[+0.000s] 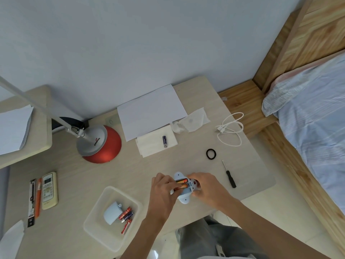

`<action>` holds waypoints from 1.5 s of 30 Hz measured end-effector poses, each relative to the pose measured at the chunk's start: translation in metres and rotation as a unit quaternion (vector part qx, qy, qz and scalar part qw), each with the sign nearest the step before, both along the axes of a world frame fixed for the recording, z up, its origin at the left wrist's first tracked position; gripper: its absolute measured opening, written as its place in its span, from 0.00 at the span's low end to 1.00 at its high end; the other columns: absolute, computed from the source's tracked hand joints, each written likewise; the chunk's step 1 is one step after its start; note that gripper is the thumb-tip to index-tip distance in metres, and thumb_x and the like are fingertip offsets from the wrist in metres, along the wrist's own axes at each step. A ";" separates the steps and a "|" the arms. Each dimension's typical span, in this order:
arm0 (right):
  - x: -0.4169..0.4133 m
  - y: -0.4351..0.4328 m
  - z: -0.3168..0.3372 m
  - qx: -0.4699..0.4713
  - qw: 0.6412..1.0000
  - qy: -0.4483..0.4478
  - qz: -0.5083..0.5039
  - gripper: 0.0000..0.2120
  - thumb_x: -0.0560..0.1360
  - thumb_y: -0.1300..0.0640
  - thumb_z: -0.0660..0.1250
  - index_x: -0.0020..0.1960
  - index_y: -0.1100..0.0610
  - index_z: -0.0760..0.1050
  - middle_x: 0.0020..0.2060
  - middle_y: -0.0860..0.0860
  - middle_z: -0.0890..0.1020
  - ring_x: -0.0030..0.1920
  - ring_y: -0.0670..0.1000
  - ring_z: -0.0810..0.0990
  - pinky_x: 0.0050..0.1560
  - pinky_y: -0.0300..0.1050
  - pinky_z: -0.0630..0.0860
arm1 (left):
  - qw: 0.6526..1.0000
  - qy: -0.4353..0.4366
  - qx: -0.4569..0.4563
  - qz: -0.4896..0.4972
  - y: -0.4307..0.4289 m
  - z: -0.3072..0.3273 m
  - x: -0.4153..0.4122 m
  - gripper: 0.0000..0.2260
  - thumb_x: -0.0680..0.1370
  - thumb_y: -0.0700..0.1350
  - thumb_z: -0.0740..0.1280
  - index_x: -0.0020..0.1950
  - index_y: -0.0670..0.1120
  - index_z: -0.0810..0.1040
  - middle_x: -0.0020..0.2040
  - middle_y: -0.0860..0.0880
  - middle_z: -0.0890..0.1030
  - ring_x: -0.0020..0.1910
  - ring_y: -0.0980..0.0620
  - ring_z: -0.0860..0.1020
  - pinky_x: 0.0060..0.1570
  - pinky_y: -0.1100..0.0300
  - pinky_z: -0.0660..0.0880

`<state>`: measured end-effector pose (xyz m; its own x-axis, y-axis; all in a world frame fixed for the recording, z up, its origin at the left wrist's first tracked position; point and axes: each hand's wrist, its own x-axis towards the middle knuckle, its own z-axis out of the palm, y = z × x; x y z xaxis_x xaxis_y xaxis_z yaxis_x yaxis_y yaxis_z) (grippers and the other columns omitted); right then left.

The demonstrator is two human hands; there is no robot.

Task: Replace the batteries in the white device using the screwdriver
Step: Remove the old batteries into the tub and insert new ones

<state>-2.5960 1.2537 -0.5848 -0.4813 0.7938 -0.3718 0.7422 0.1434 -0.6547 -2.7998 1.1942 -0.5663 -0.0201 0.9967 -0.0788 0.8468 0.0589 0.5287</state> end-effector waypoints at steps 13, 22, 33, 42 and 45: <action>0.000 0.003 -0.001 -0.004 1.000 -0.008 0.010 0.23 0.74 0.49 0.78 0.67 0.46 0.77 0.57 0.44 0.85 0.56 0.45 0.83 0.63 0.45 0.81 | 1.000 -0.009 -0.008 -0.003 0.007 -0.013 0.003 0.06 0.72 0.49 0.81 0.47 0.55 0.90 0.39 0.56 0.75 0.44 0.53 0.65 0.47 0.62 0.60; 0.002 0.003 -0.001 -0.010 1.000 -0.003 0.008 0.22 0.74 0.48 0.78 0.66 0.44 0.77 0.56 0.42 0.85 0.54 0.43 0.82 0.62 0.45 0.81 | 0.999 -0.048 0.001 0.015 0.007 -0.007 0.002 0.07 0.72 0.51 0.80 0.49 0.54 0.89 0.41 0.58 0.77 0.45 0.52 0.69 0.47 0.58 0.67; 0.004 0.001 -0.004 -0.013 1.000 0.001 0.007 0.20 0.75 0.49 0.78 0.65 0.42 0.77 0.55 0.41 0.84 0.54 0.41 0.82 0.62 0.42 0.81 | 0.978 -0.091 0.039 0.182 0.088 0.017 -0.047 0.18 0.77 0.46 0.78 0.65 0.45 0.80 0.52 0.50 0.81 0.49 0.53 0.79 0.51 0.53 0.81; 0.004 -0.001 -0.002 -0.009 1.000 0.002 0.007 0.21 0.76 0.48 0.77 0.67 0.43 0.75 0.58 0.41 0.84 0.58 0.42 0.82 0.64 0.41 0.80 | 0.995 0.008 -0.081 0.061 0.148 -0.027 -0.057 0.31 0.77 0.47 0.77 0.78 0.51 0.69 0.60 0.48 0.73 0.61 0.47 0.74 0.59 0.51 0.77; 0.004 -0.002 -0.001 -0.008 1.000 0.004 0.005 0.21 0.77 0.49 0.76 0.67 0.43 0.75 0.58 0.41 0.83 0.58 0.42 0.81 0.64 0.39 0.79 | 0.996 0.043 -0.080 0.020 0.151 -0.027 -0.054 0.28 0.78 0.46 0.76 0.76 0.50 0.72 0.60 0.47 0.71 0.59 0.47 0.73 0.59 0.53 0.78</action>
